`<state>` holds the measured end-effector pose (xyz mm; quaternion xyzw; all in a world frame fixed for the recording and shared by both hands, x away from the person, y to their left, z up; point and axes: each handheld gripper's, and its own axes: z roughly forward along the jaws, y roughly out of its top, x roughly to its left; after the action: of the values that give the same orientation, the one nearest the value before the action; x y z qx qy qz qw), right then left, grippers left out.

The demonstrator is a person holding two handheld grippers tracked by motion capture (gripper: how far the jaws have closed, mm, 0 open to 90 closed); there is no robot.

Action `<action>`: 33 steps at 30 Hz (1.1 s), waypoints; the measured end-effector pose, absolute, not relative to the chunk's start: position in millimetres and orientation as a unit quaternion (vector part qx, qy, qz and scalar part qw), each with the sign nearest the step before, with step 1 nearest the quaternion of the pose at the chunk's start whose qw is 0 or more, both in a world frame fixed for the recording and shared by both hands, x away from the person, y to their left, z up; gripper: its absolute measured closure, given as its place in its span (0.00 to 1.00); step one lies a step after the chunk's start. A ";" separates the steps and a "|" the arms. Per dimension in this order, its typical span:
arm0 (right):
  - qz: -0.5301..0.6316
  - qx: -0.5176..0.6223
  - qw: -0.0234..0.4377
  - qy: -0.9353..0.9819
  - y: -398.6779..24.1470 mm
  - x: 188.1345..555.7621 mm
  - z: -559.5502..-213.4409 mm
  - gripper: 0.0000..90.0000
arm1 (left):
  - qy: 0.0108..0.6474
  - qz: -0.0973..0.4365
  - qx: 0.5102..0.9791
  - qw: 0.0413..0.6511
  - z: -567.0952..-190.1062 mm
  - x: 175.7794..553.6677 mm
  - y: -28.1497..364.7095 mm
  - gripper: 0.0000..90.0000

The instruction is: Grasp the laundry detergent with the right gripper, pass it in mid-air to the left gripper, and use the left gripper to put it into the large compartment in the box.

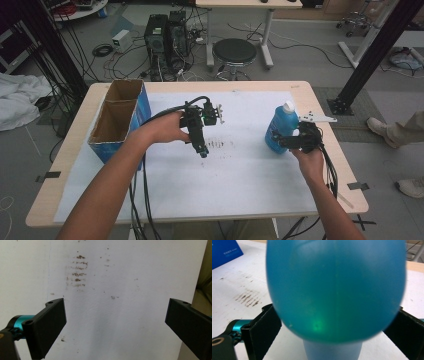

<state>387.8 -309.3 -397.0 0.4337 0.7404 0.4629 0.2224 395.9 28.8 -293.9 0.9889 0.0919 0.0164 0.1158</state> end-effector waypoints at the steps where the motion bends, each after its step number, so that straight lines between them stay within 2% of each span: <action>1: 0.465 0.436 0.225 0.737 -308.1 388.0 -398.7 0.04 | 0.092 0.016 0.989 0.116 -293.9 395.8 28.8 0.04; 10: 0.469 0.436 0.244 0.728 -301.5 388.7 -409.5 0.05 | 0.091 0.015 0.989 0.114 -294.2 396.2 28.6 0.04; 14: 0.482 0.430 0.244 0.723 -303.2 388.0 -411.9 0.16 | 0.091 0.015 0.989 0.115 -294.6 396.4 28.8 0.04; 20: 0.482 0.434 0.249 0.719 -304.0 389.1 -413.9 0.16 | 0.093 0.014 0.989 0.117 -295.2 396.7 29.2 0.04; 23: 0.483 0.430 0.253 0.719 -303.5 388.5 -413.6 0.20 | 0.093 0.015 0.989 0.117 -295.2 397.0 29.8 0.04; 27: 0.479 0.434 0.258 0.718 -302.5 388.7 -414.2 0.21 | 0.094 0.014 0.989 0.117 -295.9 397.0 30.1 0.04; 30: 0.476 0.433 0.260 0.720 -302.4 388.3 -414.1 0.28 | 0.093 0.014 0.989 0.117 -295.8 397.2 30.2 0.04; 33: 0.479 0.435 0.261 0.716 -301.8 388.3 -414.1 0.29 | 0.093 0.014 0.989 0.118 -295.9 397.3 30.5 0.04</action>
<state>388.3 -301.8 -414.1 0.4347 0.7163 0.4793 0.2611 397.3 30.5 -295.9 0.9886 0.0930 0.0136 0.1178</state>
